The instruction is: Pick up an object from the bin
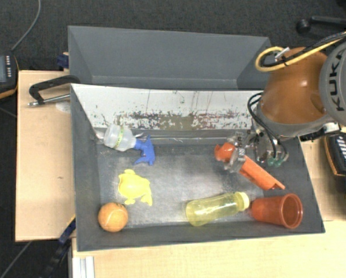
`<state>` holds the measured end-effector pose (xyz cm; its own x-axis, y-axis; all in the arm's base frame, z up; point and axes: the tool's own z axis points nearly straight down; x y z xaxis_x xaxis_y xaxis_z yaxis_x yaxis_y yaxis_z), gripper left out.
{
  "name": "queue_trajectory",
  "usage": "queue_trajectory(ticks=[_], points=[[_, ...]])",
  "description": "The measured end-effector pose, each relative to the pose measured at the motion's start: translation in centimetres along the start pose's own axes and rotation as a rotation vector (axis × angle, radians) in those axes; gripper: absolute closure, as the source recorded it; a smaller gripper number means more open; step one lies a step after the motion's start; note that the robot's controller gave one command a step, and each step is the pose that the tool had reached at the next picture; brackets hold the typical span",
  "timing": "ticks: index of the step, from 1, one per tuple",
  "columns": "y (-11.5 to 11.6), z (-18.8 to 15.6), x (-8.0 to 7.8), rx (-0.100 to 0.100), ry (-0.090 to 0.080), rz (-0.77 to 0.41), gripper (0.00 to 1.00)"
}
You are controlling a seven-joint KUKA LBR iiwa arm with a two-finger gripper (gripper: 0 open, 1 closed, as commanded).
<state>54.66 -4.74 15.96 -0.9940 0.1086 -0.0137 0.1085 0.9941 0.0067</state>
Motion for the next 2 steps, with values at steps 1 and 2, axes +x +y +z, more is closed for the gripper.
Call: queue_trajectory(ticks=[1,2], points=[[-0.8,-2.6,-0.8,0.001,-0.014,-0.093,1.00],[0.2,-4.7,-0.9,-0.001,-0.004,-0.029,1.00]])
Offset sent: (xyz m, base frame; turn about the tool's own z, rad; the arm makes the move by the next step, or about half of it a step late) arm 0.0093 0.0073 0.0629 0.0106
